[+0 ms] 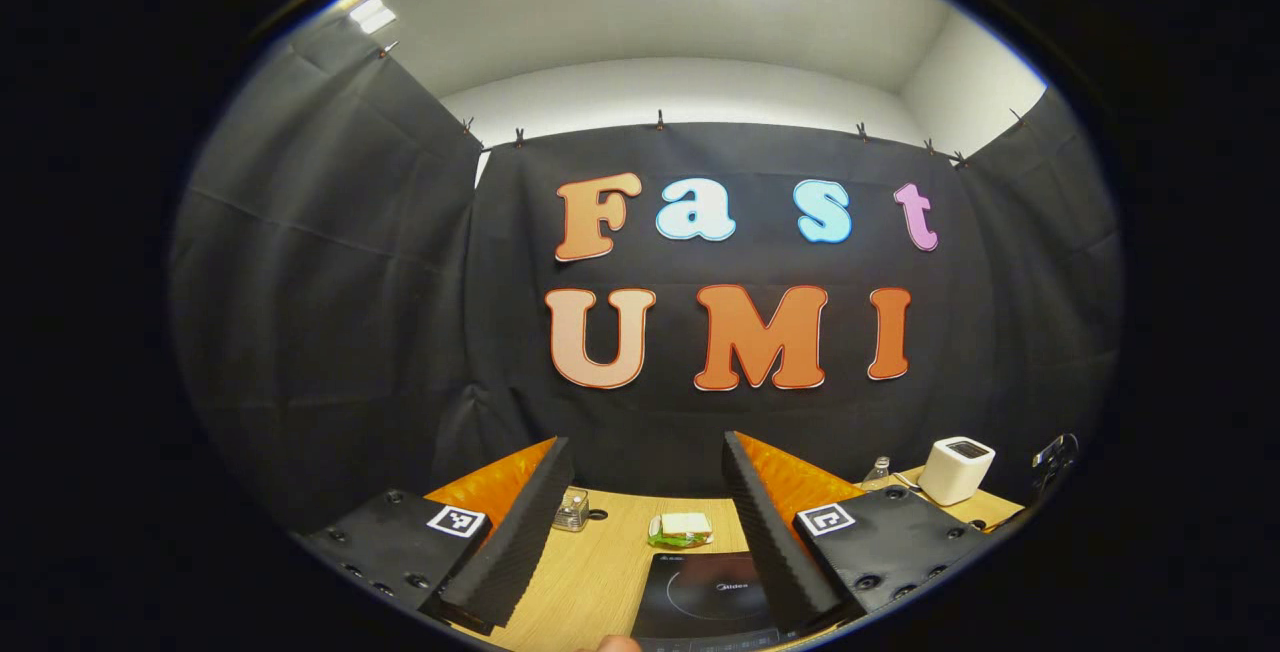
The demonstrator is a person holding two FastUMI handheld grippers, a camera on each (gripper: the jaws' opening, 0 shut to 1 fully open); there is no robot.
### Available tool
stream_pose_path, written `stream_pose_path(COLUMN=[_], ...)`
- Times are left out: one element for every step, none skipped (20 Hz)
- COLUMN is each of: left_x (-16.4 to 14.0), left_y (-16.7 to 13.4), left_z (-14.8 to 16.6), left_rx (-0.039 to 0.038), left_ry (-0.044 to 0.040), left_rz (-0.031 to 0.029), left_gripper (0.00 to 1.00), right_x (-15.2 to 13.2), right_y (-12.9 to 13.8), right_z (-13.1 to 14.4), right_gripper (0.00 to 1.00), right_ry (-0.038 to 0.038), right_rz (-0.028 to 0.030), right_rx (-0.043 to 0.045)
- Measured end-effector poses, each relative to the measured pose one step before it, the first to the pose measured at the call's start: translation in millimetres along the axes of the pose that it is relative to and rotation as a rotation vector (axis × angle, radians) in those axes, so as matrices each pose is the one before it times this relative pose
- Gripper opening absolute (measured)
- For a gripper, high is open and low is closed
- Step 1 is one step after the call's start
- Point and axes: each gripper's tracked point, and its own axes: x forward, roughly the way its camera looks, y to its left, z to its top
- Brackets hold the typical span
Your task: First push the handle of the pot to place it horizontally, then grasp the pot with both hands and set it on the induction cooktop.
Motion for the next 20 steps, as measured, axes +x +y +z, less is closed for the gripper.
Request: stream_pose_path(left_x=[0.25, -0.32, 1.29, 1.21, 1.43, 0.83, 1.62, 1.52, 1.54, 1.23, 1.49, 1.80, 1.59, 2.90, 3.33, 2.91, 2.76, 3.18, 2.77, 2.87], left_y=[-2.23, -1.66, -2.52, -2.91, -3.35, -2.81, -4.20, -4.83, -4.46, -3.61, -4.74, -6.27, -5.91, -5.16, -6.56, -6.82, -6.51, -7.58, -7.59, -7.29], left_z=[-2.25, -1.35, -2.35, -2.85, -3.69, -3.72, -4.46, -6.00, -5.71, -6.61, -6.64, -6.30, -6.63, -6.91, -7.27, -7.34, -7.03, -7.17, -6.39, -9.37], left_rx=[0.00013, 0.00007, 0.00190, 0.00342, 0.00205, 0.00126, -0.00190, -0.00513, -0.00412, -0.00630, -0.00820, -0.00808, -0.00713, -0.00669, -0.00619, -0.00495, -0.00389, -0.00306, -0.00357, -0.00527], left_ry=[0.00351, 0.00341, 0.00437, 0.00461, 0.00436, 0.00609, 0.00918, 0.01158, 0.01214, 0.01337, 0.01460, 0.01438, 0.01359, 0.01318, 0.01266, 0.01355, 0.01203, 0.00996, 0.00956, 0.01627], left_rz=[-0.00052, -0.00114, -0.00252, -0.00349, -0.00049, -0.00341, -0.00436, -0.00624, -0.00574, -0.00393, -0.00585, -0.00809, -0.00718, -0.00581, -0.00776, -0.00937, -0.00762, -0.01015, -0.01095, -0.01134], left_gripper=[0.99, 0.98, 0.98, 0.98, 0.97, 0.99, 0.98, 0.99, 0.99, 0.99, 0.99, 0.99, 0.99, 0.98, 0.99, 0.98, 0.99, 0.98, 0.98, 0.97], right_x=[1.39, 1.65, 1.26, 0.99, 0.88, 2.12, 2.18, 1.82, 1.05, 1.92, 2.08, 2.21, 1.80, 0.60, 0.32, 0.11, -2.10, -3.33, -3.24, -1.92], right_y=[0.20, -0.12, -0.48, -0.26, -0.45, 0.18, -0.11, -0.12, -0.15, 0.00, -0.05, -1.05, 0.04, 0.34, -0.82, 1.15, -0.43, -1.93, -2.41, -1.45], right_z=[1.46, 0.50, 0.96, 0.96, 1.29, 1.06, 1.54, 1.00, 0.73, 1.51, 1.60, 1.29, 1.25, 0.77, 1.95, 2.51, 3.53, 2.67, 3.74, 4.19], right_gripper=[0.00, 0.00, 0.00, 0.00, 0.00, 0.00, 0.00, 0.00, 0.00, 0.00, 0.00, 0.00, 0.00, 0.00, 0.00, 0.00, 0.00, 0.00, 0.00, 0.00], right_ry=[0.00013, 0.00076, 0.00168, 0.00146, 0.00068, -0.00043, -0.00066, 0.00029, -0.00078, -0.00234, -0.00310, -0.00294, -0.00057, 0.00274, 0.00142, -0.00330, -0.00904, -0.01431, -0.01495, -0.01678], right_rz=[0.00119, 0.00192, 0.00255, 0.00280, 0.00307, 0.00287, 0.00204, 0.00108, -0.00016, -0.00188, -0.00231, -0.00270, -0.00084, 0.00273, 0.00331, 0.00552, 0.00199, -0.00326, -0.00929, -0.00760], right_rx=[-0.00434, -0.00479, -0.00300, 0.00018, 0.00107, 0.00189, 0.00103, 0.00062, 0.00057, -0.00006, -0.00070, 0.00110, 0.00248, 0.00456, 0.01179, 0.01276, 0.00593, -0.00315, -0.00824, -0.00671])
